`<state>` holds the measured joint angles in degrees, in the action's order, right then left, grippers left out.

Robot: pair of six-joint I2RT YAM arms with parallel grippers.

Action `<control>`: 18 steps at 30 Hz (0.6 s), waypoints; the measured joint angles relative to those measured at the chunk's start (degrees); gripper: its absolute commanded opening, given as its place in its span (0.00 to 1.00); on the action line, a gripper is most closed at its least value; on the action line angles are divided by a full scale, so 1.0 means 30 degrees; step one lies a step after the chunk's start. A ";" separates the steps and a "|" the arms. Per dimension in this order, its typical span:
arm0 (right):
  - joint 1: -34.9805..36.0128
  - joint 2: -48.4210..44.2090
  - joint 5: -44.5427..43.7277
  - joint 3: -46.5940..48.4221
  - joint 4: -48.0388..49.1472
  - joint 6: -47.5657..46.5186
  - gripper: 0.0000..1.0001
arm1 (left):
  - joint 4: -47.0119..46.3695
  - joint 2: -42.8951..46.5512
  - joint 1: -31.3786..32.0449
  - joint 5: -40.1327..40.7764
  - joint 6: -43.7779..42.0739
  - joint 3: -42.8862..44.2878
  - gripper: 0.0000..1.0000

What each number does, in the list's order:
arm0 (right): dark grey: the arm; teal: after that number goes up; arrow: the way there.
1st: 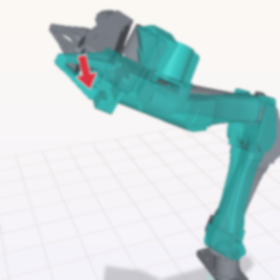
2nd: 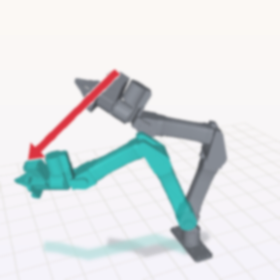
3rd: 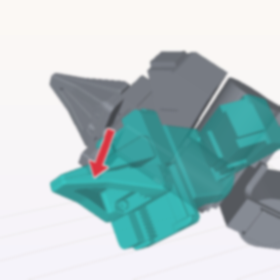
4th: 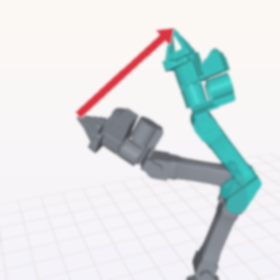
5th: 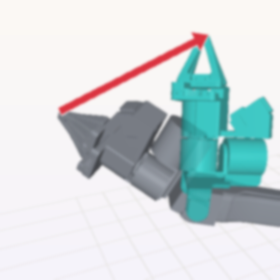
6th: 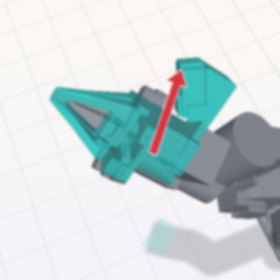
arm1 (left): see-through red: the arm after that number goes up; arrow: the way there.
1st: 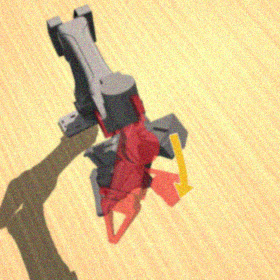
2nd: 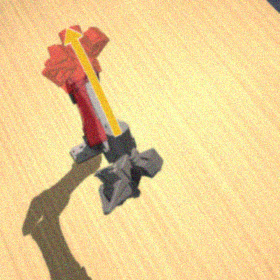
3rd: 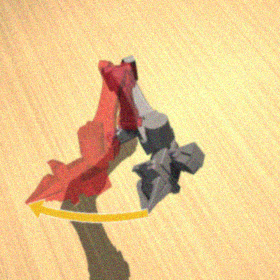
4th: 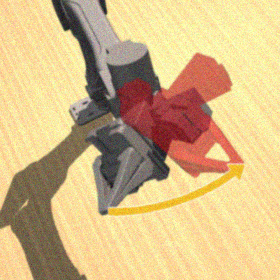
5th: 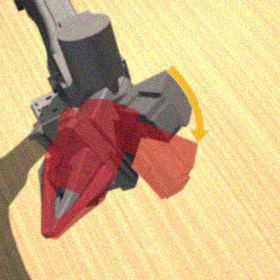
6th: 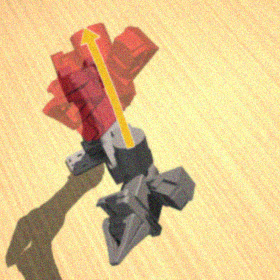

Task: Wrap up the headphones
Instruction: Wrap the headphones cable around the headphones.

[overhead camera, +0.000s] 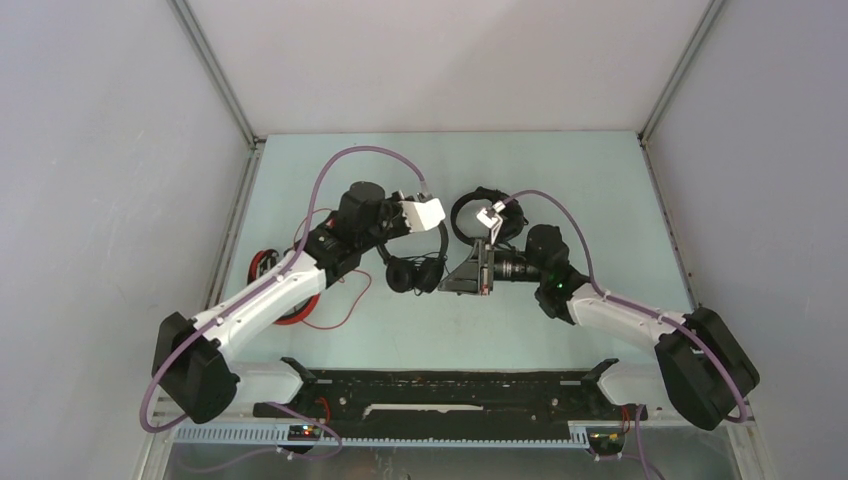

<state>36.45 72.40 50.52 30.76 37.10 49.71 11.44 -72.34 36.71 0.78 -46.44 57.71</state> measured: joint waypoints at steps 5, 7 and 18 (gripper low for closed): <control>0.0044 0.0080 -0.0503 0.1202 -0.0918 -0.0204 0.00 | -0.0576 0.0007 0.0219 0.1005 0.1115 -0.0087 0.00; 0.0044 0.0117 -0.0940 0.1472 -0.1042 -0.0051 0.00 | -0.0911 0.0007 0.0357 0.1515 0.1719 -0.0226 0.00; -0.0182 0.1872 -0.3293 0.1545 0.0692 0.3461 0.05 | -0.2055 0.0007 0.0852 0.6368 0.5770 -0.0874 0.00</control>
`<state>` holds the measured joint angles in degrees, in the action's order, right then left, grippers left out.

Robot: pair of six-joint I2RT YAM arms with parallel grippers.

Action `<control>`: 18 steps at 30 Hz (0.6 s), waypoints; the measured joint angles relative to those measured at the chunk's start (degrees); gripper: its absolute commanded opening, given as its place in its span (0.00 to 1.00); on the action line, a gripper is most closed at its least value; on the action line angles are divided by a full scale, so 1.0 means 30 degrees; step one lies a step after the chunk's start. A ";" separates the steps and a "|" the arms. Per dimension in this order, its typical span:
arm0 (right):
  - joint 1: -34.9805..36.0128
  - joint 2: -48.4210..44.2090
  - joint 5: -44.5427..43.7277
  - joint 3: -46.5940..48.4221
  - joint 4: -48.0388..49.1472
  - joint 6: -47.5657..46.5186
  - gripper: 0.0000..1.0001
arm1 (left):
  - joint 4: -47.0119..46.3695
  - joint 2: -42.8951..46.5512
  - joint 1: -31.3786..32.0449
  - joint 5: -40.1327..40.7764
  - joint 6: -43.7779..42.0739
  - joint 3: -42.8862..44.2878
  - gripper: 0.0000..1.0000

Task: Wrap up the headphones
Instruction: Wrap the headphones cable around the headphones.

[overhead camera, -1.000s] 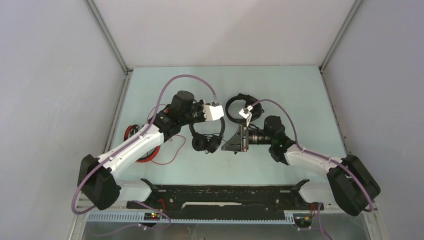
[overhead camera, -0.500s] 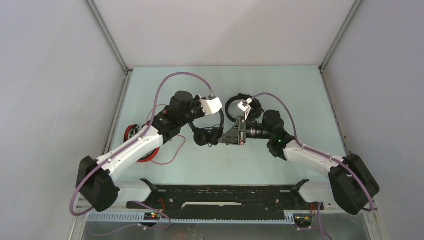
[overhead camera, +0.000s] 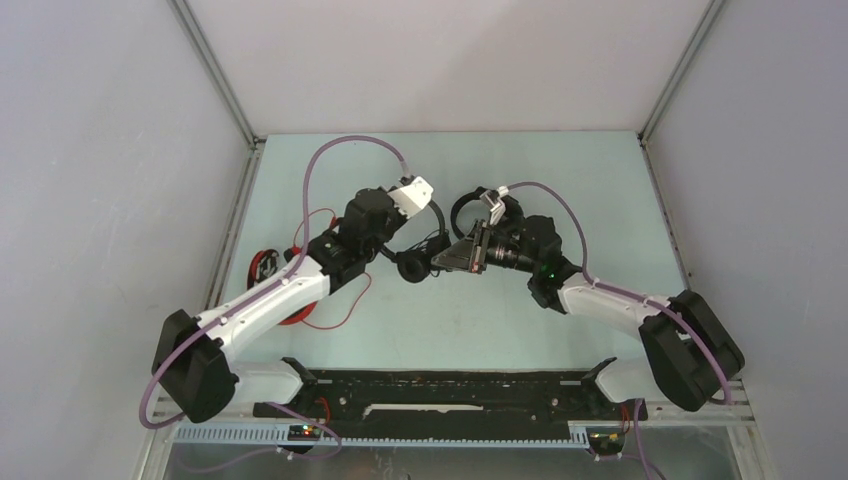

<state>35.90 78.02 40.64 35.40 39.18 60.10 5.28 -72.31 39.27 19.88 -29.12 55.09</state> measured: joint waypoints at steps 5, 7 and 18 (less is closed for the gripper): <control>-0.0131 0.0342 -0.1158 0.0430 0.0138 0.0466 0.08 | 0.0772 0.0000 0.0000 0.1545 0.3184 0.0044 0.00; -0.0117 0.0408 -0.1523 0.0721 0.0124 0.0408 0.10 | 0.1188 0.0000 0.0000 0.1836 0.4466 0.0073 0.00; -0.0036 -0.0546 -0.3898 0.1931 -0.1945 -0.1552 0.16 | 0.1515 0.0925 0.0080 0.1588 0.9843 0.0102 0.00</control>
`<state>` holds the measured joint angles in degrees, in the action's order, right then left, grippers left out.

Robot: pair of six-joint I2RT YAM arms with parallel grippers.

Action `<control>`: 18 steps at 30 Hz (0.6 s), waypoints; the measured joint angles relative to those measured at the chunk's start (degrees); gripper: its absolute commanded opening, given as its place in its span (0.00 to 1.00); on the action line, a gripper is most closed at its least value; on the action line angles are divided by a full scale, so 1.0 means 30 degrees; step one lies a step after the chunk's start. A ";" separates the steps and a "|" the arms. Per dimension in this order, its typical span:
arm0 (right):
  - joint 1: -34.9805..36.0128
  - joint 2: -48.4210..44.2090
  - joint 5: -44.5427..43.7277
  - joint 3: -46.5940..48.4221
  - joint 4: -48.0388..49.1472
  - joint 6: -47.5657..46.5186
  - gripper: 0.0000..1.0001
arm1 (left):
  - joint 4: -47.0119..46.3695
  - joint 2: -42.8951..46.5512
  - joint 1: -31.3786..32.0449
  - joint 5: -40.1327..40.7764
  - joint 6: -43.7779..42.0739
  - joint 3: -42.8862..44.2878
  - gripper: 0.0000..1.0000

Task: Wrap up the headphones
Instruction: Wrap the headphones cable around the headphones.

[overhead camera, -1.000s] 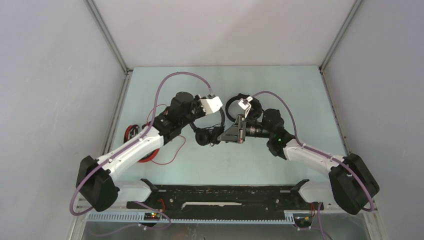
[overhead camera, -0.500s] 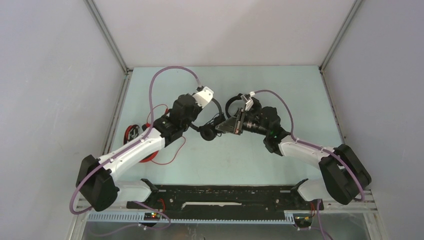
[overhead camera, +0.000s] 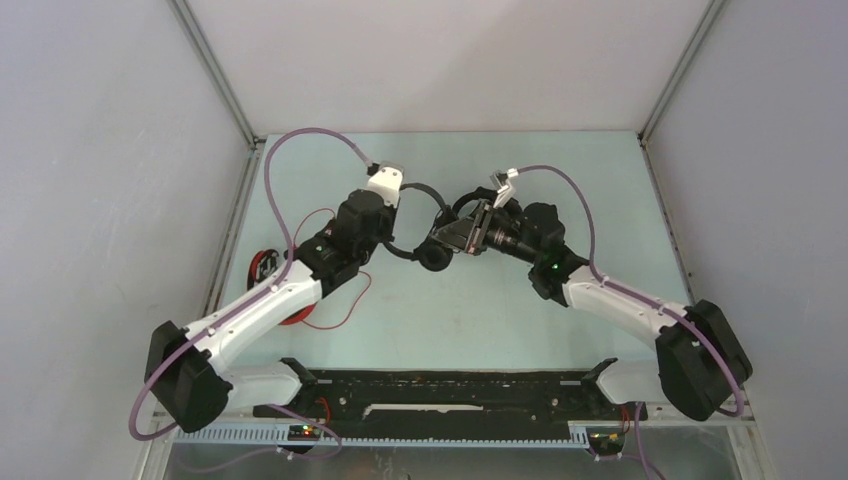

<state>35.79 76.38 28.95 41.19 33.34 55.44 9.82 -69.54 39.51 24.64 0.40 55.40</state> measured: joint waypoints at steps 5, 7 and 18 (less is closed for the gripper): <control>0.0204 -0.1501 -0.0947 0.0750 -0.1501 -0.1523 0.21 | -0.0976 0.0860 0.0007 -0.0656 0.1428 -0.0240 0.00; 0.0313 -0.2178 -0.1304 0.0882 -0.2113 -0.2113 0.23 | -0.1515 0.1202 0.0044 -0.0852 0.1770 -0.0517 0.00; 0.0423 -0.3796 -0.1610 0.1472 -0.4823 -0.4211 0.30 | -0.3162 0.1581 0.0095 -0.1654 0.2885 -0.1290 0.00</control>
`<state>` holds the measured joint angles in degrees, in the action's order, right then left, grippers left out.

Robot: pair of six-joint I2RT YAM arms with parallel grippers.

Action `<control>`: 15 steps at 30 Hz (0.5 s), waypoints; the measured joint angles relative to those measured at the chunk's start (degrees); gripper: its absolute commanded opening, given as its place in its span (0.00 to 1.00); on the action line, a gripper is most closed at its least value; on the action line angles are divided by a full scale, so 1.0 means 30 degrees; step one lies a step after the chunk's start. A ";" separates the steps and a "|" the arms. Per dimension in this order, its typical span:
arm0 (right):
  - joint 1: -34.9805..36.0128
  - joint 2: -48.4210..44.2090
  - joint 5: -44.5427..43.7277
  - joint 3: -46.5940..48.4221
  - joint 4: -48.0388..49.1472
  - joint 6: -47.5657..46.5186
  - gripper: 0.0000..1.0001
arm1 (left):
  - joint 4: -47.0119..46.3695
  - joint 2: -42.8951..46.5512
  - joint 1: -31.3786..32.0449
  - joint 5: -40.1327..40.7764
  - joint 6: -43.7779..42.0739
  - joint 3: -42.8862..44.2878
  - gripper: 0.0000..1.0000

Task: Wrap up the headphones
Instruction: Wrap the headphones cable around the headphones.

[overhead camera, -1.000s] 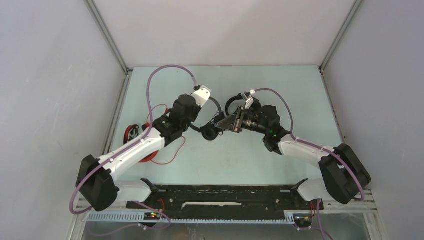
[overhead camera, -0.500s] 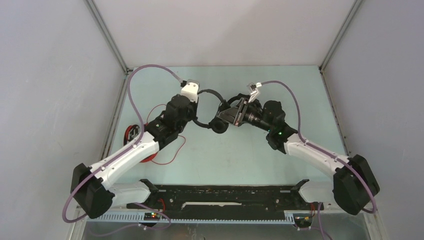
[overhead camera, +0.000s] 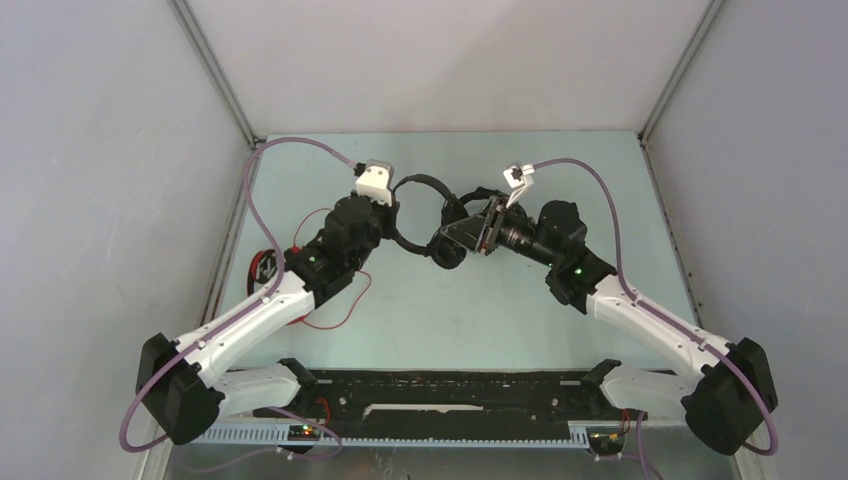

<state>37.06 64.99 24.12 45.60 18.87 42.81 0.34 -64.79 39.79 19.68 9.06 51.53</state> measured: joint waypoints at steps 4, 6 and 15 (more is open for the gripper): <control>0.0000 -0.0423 -0.0022 0.0036 -0.0539 -0.0313 0.30 | -0.0335 0.0109 0.0000 -0.0066 0.0000 -0.0080 0.00; 0.0000 -0.0648 -0.0036 0.0044 -0.0707 -0.0488 0.30 | -0.0597 0.0211 0.0000 -0.0058 0.0000 -0.0138 0.00; 0.0000 -0.1647 -0.0648 0.0612 -0.2572 -0.1727 0.25 | -0.1785 0.0656 -0.0015 0.0073 -0.0007 -0.0634 0.00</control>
<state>37.06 60.05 22.17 47.44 11.16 37.63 -5.02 -62.83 39.75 19.90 9.04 49.63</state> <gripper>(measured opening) 0.256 0.041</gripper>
